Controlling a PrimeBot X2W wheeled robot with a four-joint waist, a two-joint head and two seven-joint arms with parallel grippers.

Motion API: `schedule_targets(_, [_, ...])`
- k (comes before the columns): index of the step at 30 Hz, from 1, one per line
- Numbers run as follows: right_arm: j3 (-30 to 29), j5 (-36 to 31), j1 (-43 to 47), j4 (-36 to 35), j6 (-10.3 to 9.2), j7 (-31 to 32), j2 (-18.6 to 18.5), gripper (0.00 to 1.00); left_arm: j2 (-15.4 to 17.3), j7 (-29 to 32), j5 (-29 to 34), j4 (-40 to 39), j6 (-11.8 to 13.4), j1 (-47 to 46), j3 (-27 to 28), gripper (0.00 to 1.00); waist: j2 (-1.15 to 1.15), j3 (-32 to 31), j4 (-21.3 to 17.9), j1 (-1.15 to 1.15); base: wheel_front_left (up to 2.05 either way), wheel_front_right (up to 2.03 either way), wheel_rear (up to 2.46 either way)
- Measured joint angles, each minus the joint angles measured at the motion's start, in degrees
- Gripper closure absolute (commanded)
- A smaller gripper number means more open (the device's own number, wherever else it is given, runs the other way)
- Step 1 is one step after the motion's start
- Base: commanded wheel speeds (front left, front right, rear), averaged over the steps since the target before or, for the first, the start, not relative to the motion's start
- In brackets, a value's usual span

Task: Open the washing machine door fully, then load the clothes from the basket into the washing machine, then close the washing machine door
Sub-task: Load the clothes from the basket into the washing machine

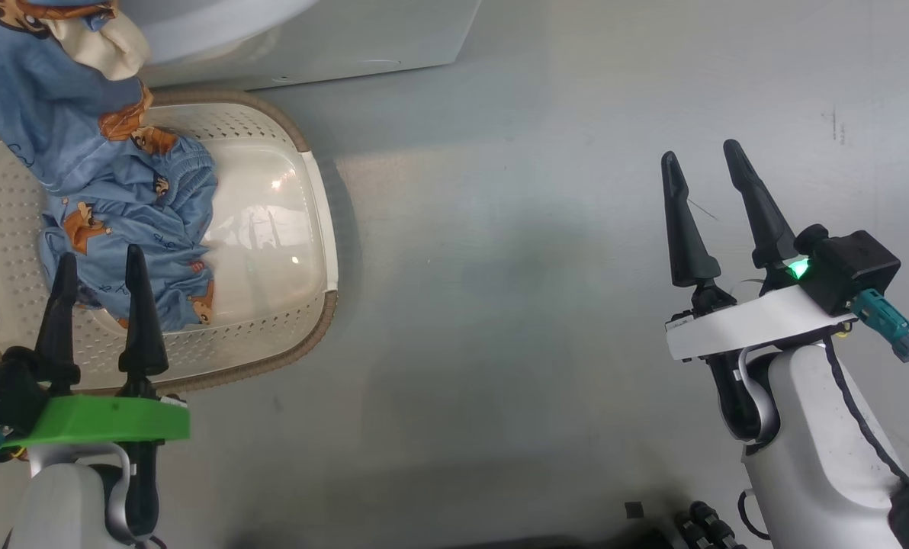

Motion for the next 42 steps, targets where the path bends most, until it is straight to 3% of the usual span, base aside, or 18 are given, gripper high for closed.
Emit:
schedule_targets(9, [0.0, 0.1, 0.0, 0.0, 0.00, 0.0, 0.0, 0.00, 0.0, 0.0, 0.7, -1.7, 0.0, -1.1, 0.1, 0.00, 0.00, 0.0, 0.0, 0.00, 0.00, 0.00, 0.00])
schedule_targets(21, [2.3, 1.3, -0.6, 0.6, 0.00, 0.0, -0.1, 0.00, 0.0, 0.0, 3.3, -5.0, 0.2, -9.6, 3.1, 0.00, 0.00, -0.6, -1.1, 0.00, 0.00, 0.00, 0.00])
schedule_targets(33, [2.0, 1.9, -0.9, 0.8, 0.00, 0.0, -0.1, 0.00, 0.9, 0.0, 4.4, 0.0, 0.4, -14.2, 1.5, 0.00, 0.00, -1.2, -2.6, 0.00, 0.00, 0.00, 0.00])
schedule_targets(42, [2.3, 2.1, -0.9, 0.8, 0.00, 0.0, -0.1, 0.00, 0.7, 2.3, 1.0, 3.9, 0.4, -20.4, 1.7, 0.00, 0.00, -1.0, -3.2, 0.00, 0.00, 0.00, 0.00])
